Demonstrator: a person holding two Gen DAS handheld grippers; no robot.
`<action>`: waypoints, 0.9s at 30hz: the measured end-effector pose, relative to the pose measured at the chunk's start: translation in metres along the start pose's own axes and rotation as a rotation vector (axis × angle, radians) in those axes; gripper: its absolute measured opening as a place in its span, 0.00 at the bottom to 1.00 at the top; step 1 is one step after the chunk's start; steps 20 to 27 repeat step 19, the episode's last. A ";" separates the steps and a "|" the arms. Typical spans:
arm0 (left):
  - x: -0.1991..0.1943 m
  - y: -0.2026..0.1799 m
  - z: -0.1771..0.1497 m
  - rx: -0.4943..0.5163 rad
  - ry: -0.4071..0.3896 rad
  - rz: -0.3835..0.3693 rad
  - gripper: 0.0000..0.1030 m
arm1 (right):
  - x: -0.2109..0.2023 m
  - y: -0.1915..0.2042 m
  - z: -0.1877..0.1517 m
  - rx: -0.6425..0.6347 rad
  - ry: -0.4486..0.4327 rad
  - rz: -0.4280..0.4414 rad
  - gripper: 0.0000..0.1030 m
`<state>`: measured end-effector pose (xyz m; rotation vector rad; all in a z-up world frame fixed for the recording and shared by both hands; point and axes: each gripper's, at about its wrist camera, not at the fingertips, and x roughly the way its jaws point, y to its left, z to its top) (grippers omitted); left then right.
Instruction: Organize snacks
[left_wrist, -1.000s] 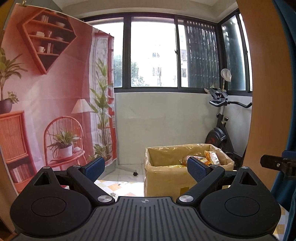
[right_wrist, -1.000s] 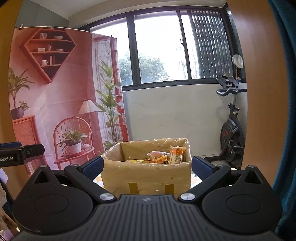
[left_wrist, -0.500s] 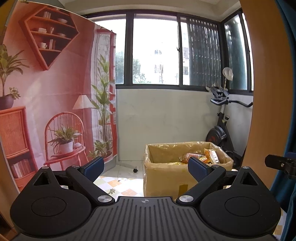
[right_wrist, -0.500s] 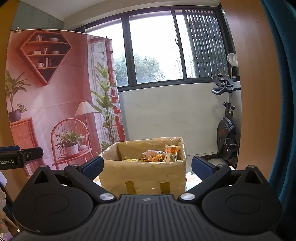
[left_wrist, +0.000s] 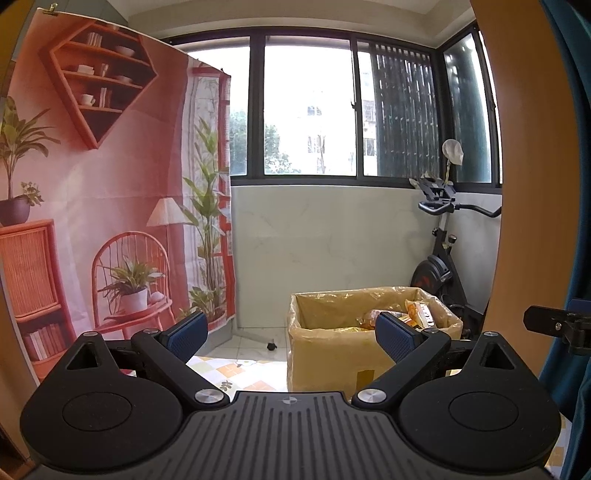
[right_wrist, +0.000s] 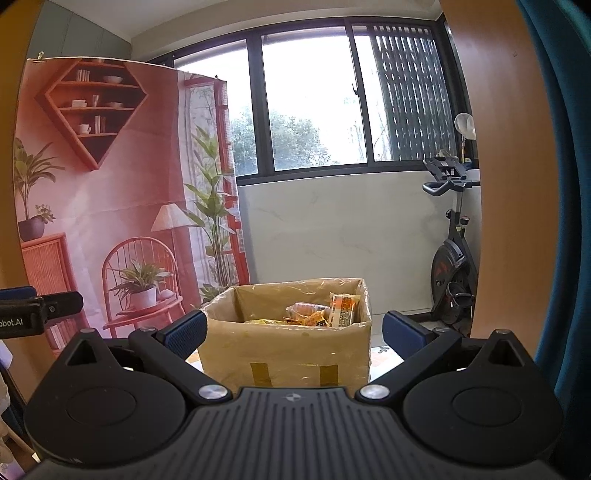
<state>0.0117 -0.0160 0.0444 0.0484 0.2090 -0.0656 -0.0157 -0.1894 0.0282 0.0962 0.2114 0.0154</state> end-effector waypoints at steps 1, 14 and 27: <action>0.001 0.000 0.000 0.000 0.001 -0.001 0.96 | 0.000 0.000 0.000 0.000 -0.001 0.000 1.00; 0.000 0.002 -0.001 -0.011 0.008 0.004 0.96 | -0.001 0.000 0.000 -0.006 0.007 -0.001 1.00; 0.000 0.003 0.000 -0.011 0.005 0.006 0.96 | 0.000 0.000 0.001 -0.006 0.008 -0.001 1.00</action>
